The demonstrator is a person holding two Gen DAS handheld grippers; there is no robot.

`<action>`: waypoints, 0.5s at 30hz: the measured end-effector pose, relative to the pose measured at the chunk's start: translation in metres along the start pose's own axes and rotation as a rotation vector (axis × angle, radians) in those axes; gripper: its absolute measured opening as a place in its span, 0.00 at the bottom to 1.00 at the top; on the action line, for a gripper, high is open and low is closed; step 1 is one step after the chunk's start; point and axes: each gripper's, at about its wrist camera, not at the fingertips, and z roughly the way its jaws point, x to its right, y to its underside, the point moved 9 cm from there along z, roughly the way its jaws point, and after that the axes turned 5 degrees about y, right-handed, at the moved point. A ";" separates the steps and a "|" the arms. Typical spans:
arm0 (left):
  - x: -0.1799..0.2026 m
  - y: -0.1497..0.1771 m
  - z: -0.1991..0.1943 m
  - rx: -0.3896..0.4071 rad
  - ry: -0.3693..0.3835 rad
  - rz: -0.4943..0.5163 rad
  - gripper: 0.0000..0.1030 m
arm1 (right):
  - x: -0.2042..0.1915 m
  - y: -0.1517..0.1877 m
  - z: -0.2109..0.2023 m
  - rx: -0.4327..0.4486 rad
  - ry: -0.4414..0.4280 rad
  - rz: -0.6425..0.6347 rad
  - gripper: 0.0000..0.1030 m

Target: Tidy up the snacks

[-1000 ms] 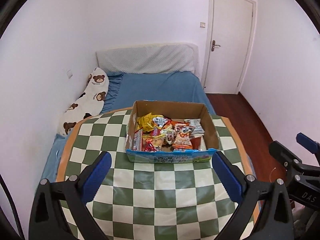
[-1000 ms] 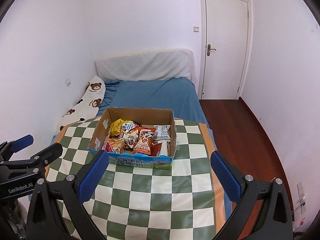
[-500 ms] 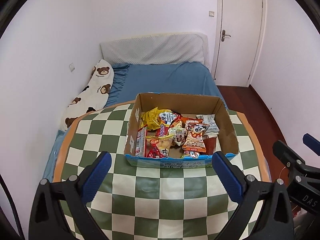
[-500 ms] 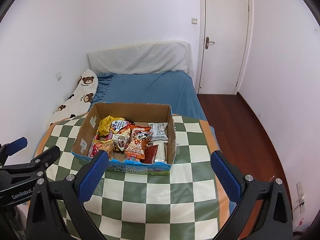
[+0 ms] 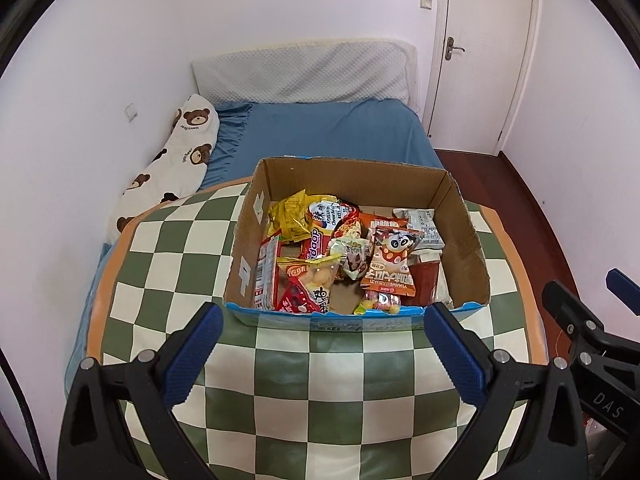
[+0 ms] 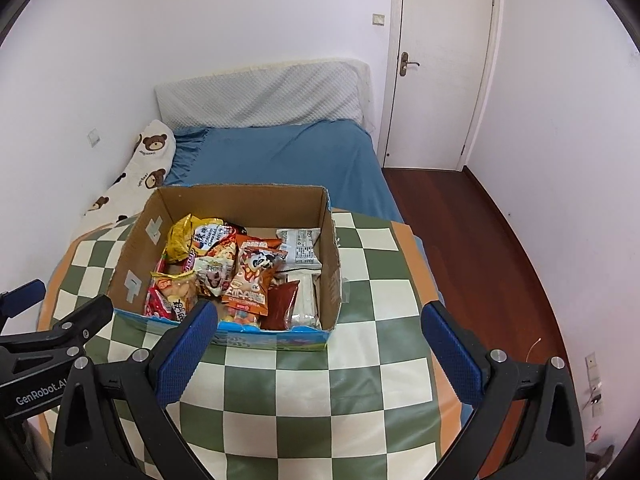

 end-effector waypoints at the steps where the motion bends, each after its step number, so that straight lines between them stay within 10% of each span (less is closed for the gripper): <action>1: 0.000 0.001 0.001 -0.003 0.000 0.001 1.00 | -0.001 0.000 0.001 -0.001 0.001 -0.004 1.00; 15: -0.001 0.004 0.005 -0.011 -0.004 0.003 1.00 | -0.005 0.010 0.005 -0.014 0.006 -0.016 1.00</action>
